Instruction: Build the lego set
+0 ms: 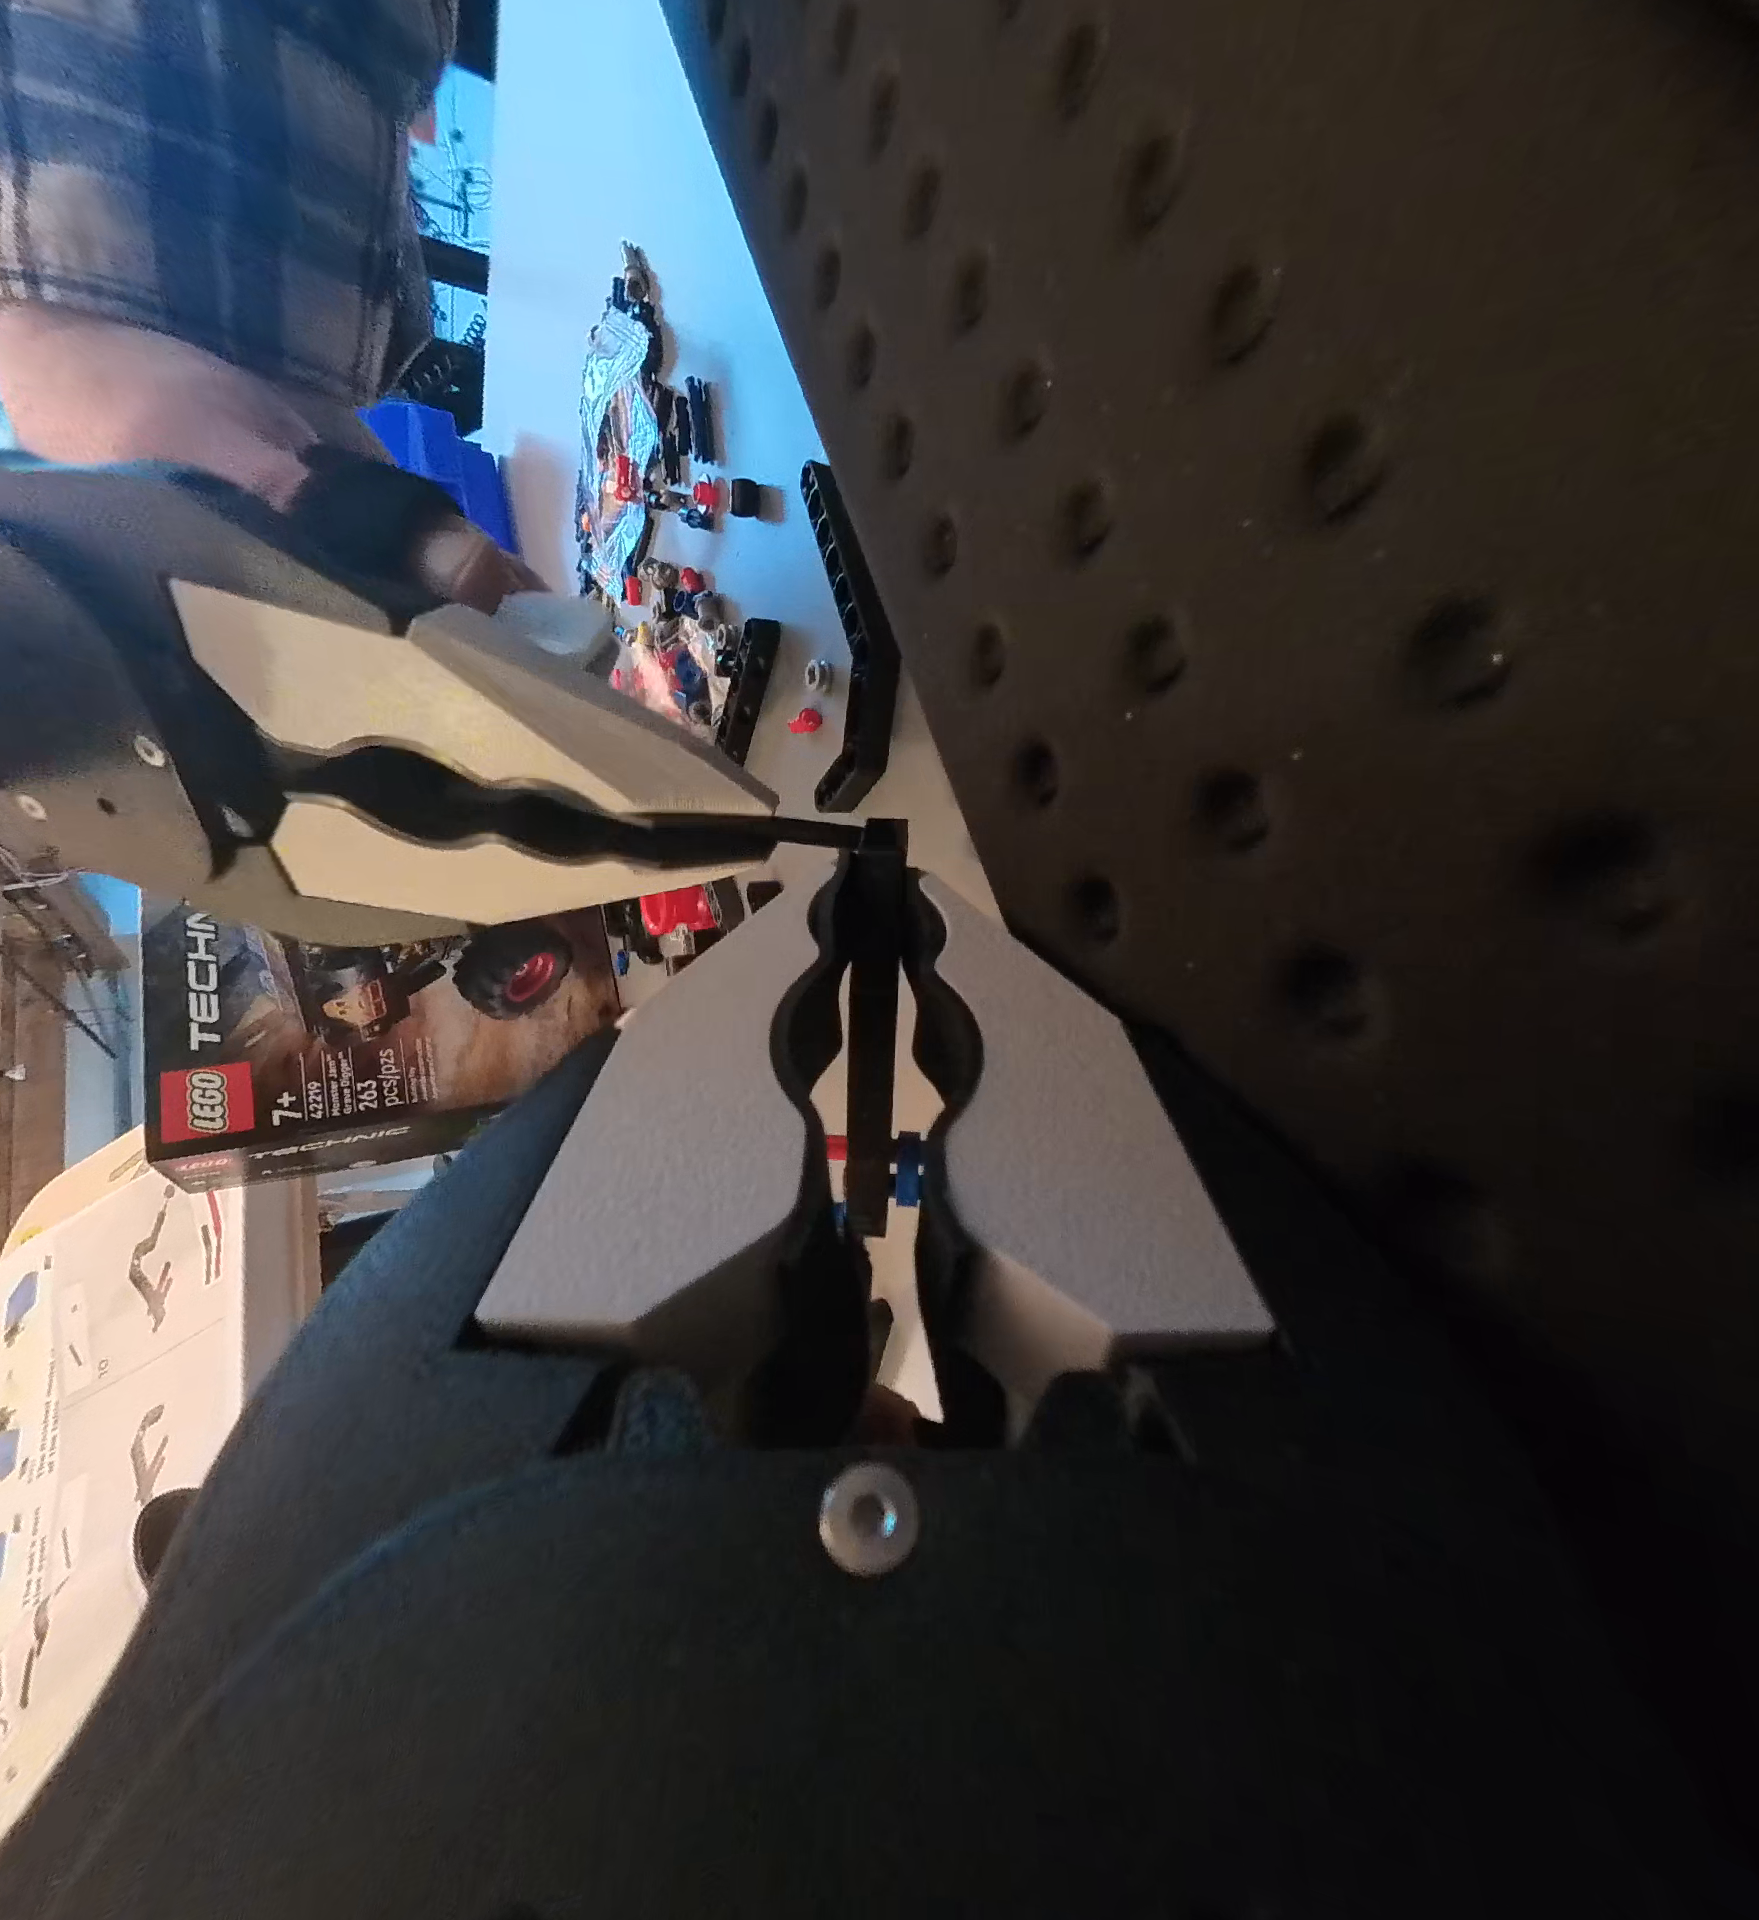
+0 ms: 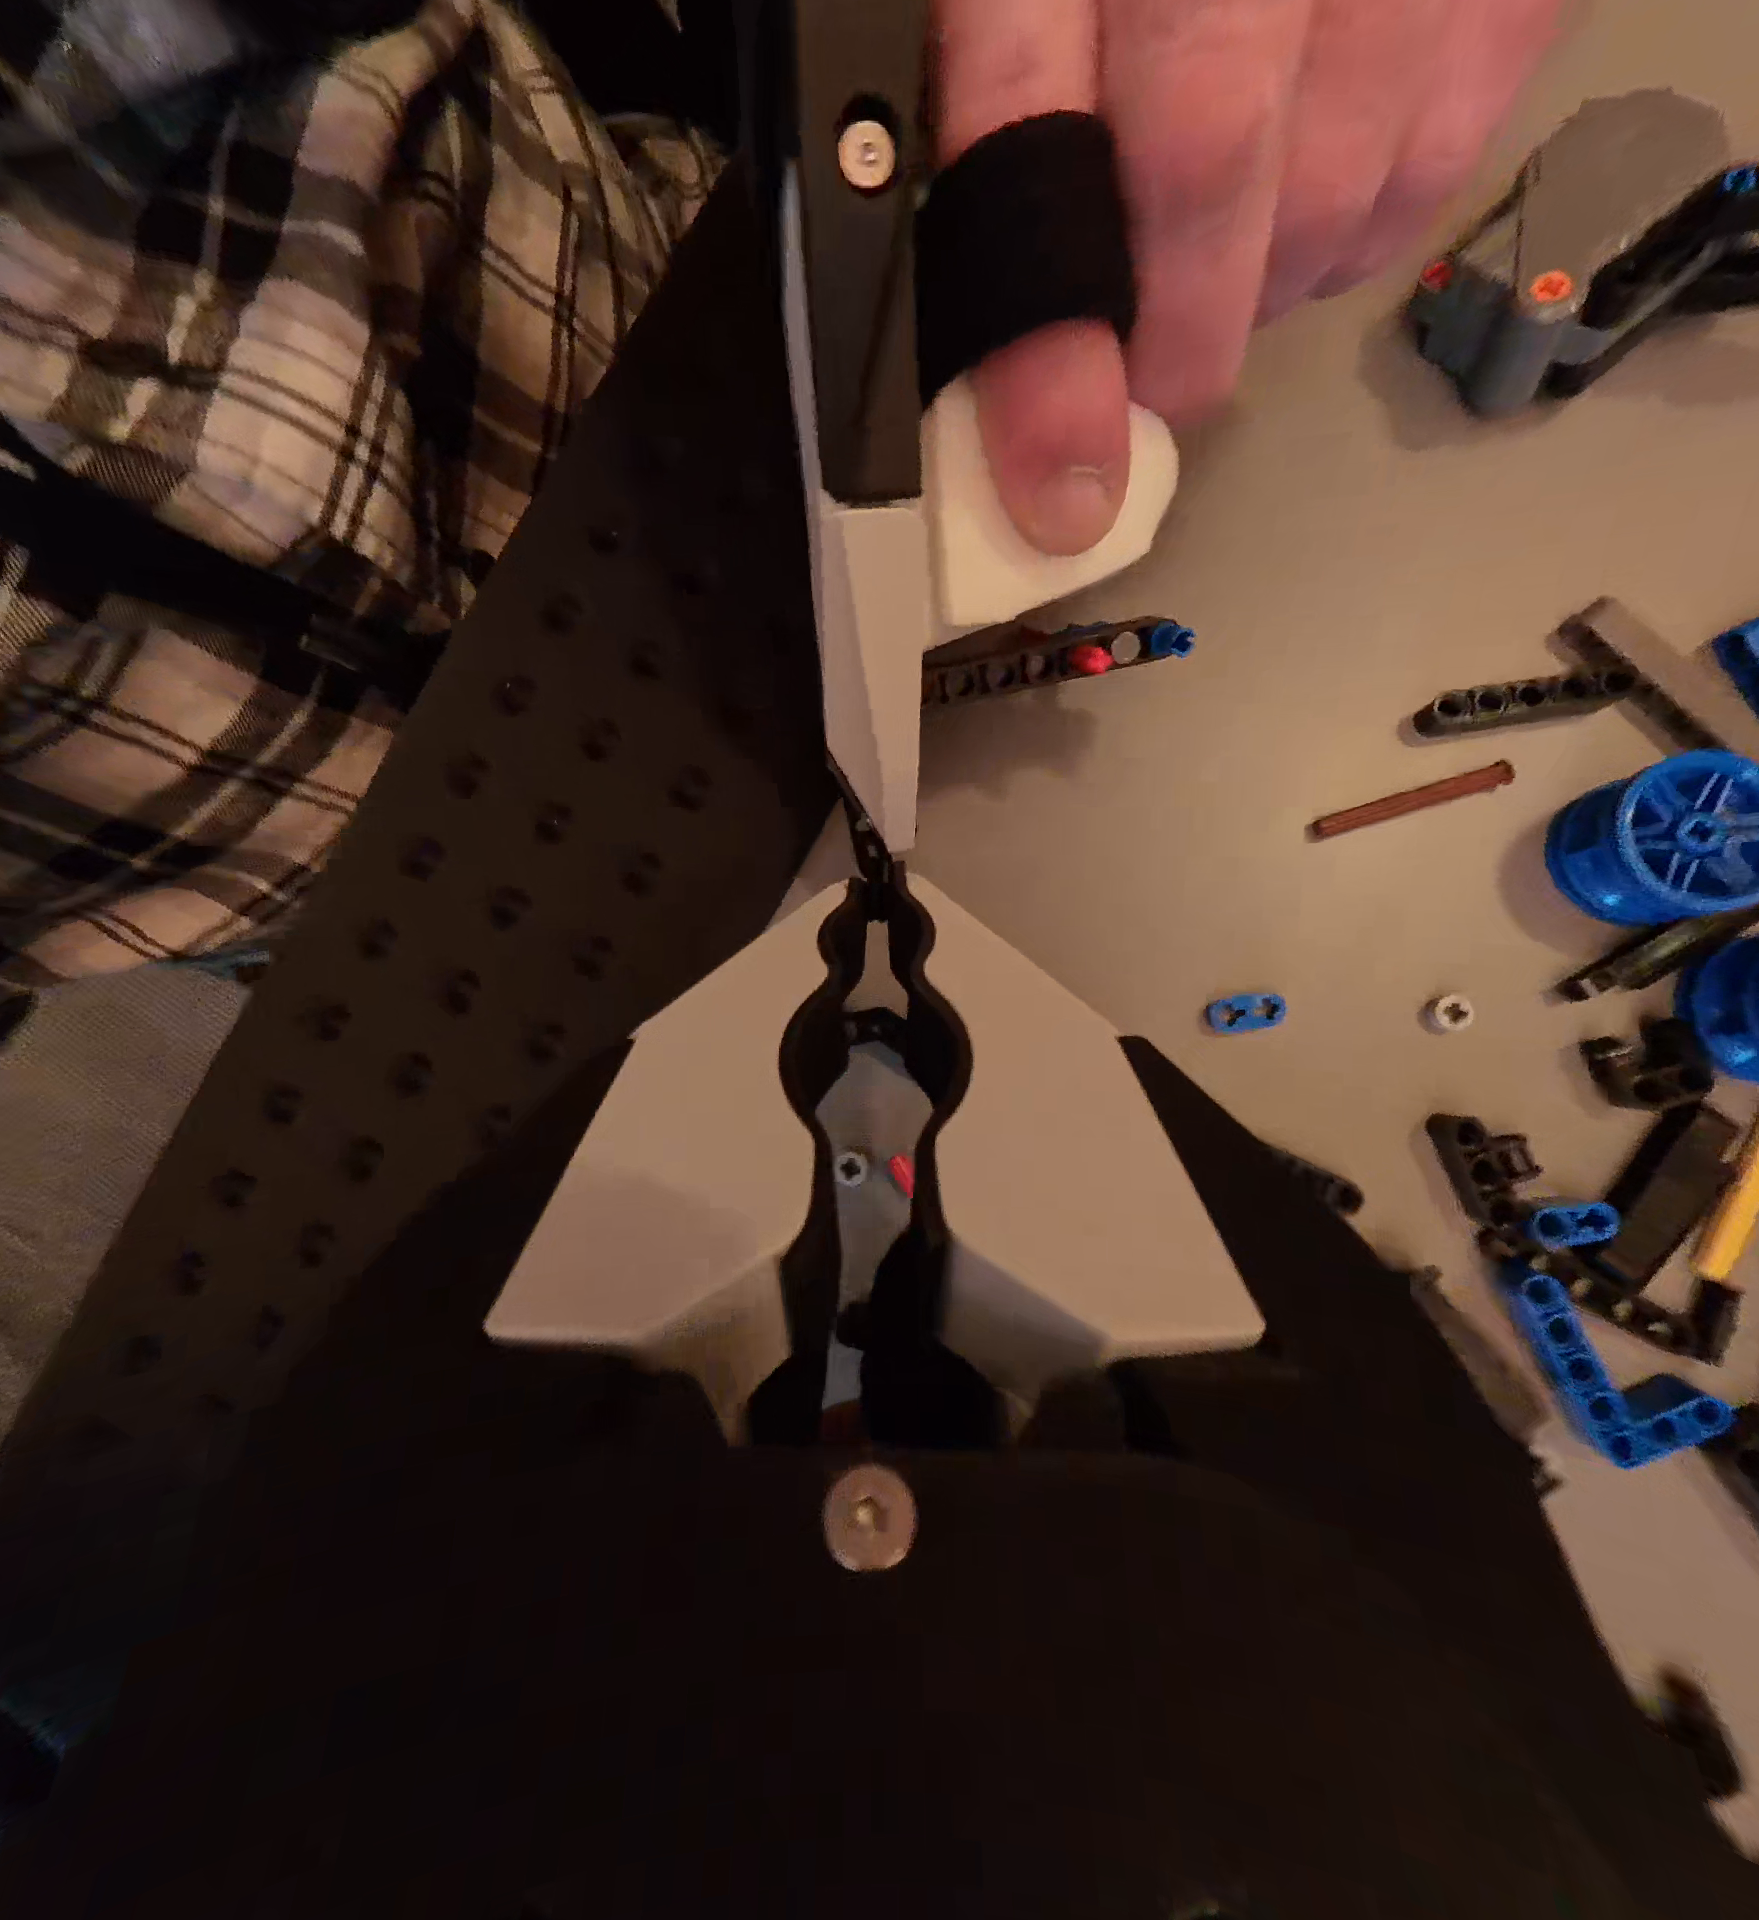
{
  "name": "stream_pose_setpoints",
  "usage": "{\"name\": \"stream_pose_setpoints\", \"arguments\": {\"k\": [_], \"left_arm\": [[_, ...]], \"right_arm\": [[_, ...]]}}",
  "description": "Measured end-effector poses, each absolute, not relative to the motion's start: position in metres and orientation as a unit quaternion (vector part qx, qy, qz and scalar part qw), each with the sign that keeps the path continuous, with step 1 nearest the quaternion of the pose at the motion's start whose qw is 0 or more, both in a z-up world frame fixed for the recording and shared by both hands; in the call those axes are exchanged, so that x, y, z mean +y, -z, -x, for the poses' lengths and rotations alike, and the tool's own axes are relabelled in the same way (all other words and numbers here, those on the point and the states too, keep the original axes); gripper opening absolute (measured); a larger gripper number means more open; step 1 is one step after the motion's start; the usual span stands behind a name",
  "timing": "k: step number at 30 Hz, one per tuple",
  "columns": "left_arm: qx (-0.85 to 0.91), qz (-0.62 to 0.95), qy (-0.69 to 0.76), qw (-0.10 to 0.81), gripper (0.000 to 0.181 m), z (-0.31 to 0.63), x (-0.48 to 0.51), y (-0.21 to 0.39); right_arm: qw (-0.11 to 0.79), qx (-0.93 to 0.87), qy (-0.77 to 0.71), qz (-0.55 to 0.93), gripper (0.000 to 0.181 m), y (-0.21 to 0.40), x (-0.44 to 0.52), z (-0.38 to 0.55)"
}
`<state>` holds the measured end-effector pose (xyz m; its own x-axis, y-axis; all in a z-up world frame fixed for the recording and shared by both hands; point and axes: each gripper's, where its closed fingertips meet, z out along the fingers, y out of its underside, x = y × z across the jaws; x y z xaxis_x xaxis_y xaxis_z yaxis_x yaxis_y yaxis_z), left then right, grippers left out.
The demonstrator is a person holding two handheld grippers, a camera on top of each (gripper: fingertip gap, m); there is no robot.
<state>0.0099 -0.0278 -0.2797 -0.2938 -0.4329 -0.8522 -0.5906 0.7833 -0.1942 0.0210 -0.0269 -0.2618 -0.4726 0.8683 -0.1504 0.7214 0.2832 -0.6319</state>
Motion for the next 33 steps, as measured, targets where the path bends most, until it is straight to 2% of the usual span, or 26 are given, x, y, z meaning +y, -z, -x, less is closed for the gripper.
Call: {"name": "stream_pose_setpoints", "arguments": {"k": [6, 11, 19, 27, 29, 30, 33], "left_arm": [[0.801, 0.316, -0.090, 0.501, 0.006, -0.010, -0.027, 0.280], [0.799, 0.324, -0.090, 0.500, 0.006, -0.010, -0.027, 0.280], [0.792, 0.332, -0.090, 0.505, 0.006, -0.011, -0.025, 0.280], [0.784, 0.351, -0.080, 0.506, 0.006, -0.011, -0.020, 0.278], [0.778, 0.360, -0.079, 0.509, 0.005, -0.011, -0.017, 0.274], [0.775, 0.382, -0.064, 0.499, 0.006, -0.010, -0.014, 0.275], [0.763, 0.416, -0.040, 0.494, 0.005, -0.009, -0.009, 0.267]], "right_arm": [[0.057, -0.721, -0.363, 0.588, 0.002, 0.264, -0.027, -0.022], [0.047, -0.677, -0.384, 0.626, 0.002, 0.265, -0.025, -0.021], [0.097, -0.690, -0.372, 0.613, 0.001, 0.267, -0.027, -0.019], [0.101, -0.708, -0.364, 0.597, 0.002, 0.274, -0.027, -0.015], [0.124, -0.701, -0.362, 0.602, 0.005, 0.268, -0.020, -0.014], [0.145, -0.693, -0.362, 0.606, 0.015, 0.260, -0.014, -0.014], [0.197, -0.672, -0.356, 0.619, 0.024, 0.237, 0.005, -0.024]]}}
